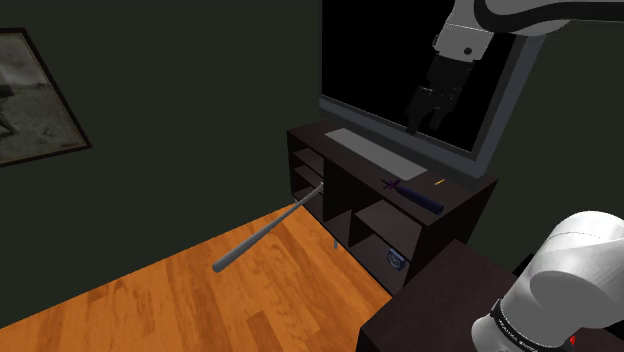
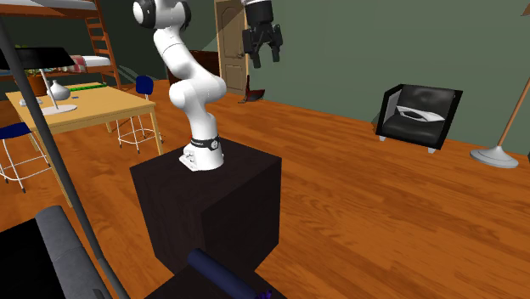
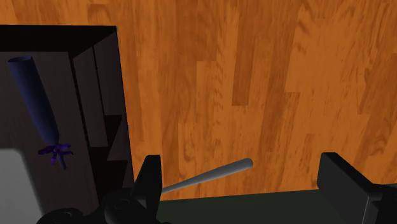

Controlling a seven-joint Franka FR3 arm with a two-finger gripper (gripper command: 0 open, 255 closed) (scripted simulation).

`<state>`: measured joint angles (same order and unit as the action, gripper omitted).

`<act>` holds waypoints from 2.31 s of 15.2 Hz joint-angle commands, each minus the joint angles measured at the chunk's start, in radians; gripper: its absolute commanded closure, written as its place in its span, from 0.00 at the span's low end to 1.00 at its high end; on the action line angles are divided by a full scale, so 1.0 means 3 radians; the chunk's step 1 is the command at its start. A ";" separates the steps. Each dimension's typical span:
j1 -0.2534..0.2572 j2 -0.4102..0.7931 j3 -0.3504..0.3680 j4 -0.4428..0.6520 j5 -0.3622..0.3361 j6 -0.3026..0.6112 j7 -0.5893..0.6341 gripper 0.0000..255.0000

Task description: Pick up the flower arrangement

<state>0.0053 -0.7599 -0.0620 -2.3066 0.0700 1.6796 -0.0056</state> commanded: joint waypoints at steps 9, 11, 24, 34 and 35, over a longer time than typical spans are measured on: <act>-0.0076 0.0367 -0.0410 -0.0360 -0.0218 0.0601 -0.0589 0.00; -0.0091 0.0506 -0.0516 -0.0408 -0.0261 0.0759 -0.0737 0.00; -0.0094 0.1827 -0.1195 -0.0281 -0.0199 0.1752 -0.1807 0.00; -0.0240 0.3200 -0.1394 0.0341 0.0488 0.2213 -0.2860 0.00; -0.0283 0.3340 -0.1378 0.0428 0.0562 0.2236 -0.2957 0.00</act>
<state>-0.0660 0.1968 -0.4775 -2.2049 0.2130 2.3416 -0.8566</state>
